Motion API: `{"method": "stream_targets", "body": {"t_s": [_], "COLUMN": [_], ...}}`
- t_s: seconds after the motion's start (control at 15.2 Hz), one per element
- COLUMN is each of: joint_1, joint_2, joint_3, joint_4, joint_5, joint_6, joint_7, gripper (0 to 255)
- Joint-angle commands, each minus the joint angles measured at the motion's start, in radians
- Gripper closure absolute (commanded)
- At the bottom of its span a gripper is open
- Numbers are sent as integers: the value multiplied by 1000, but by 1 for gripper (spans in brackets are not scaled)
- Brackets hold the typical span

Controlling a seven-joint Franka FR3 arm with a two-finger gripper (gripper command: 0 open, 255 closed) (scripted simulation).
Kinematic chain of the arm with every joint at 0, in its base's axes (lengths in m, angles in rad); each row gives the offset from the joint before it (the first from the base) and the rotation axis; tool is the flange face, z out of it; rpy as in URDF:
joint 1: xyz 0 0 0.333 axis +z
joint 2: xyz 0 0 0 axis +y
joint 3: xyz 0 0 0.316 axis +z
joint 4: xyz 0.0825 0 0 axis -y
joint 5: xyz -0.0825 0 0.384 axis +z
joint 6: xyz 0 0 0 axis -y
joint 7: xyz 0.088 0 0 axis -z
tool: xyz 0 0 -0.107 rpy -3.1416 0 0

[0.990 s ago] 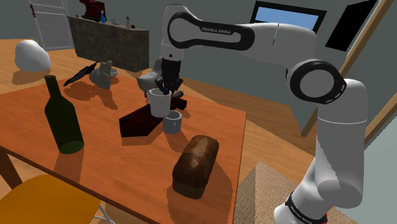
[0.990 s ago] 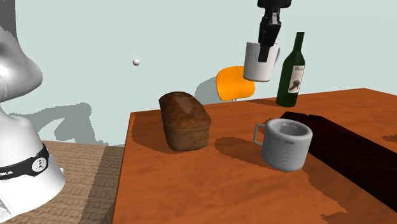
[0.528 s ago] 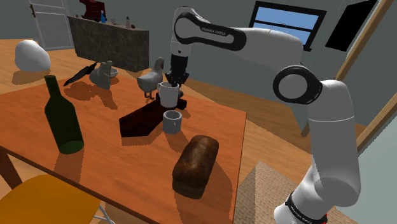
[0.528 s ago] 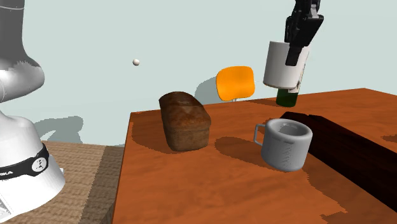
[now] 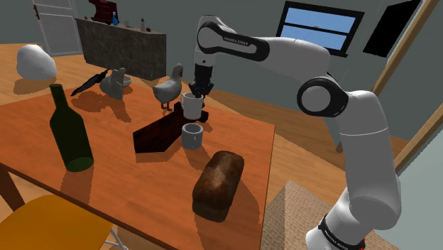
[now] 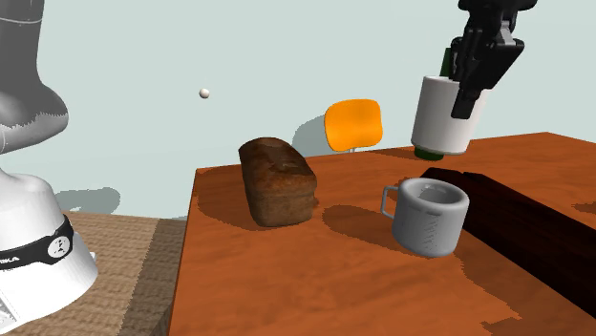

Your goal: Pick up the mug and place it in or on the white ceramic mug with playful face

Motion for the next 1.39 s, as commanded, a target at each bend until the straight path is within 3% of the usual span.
{"method": "stream_targets", "body": {"t_s": [0.0,0.73,1.25,1.32], "joint_1": [-3,-14,-14,-14], "joint_2": [-13,-41,-41,-41], "joint_3": [0,0,0,0], "joint_4": [-49,-244,-244,-243], "joint_5": [1,5,5,5], "joint_6": [37,203,203,203], "joint_7": [-1,-8,-8,-8], "gripper": [255,255,255,0]}}
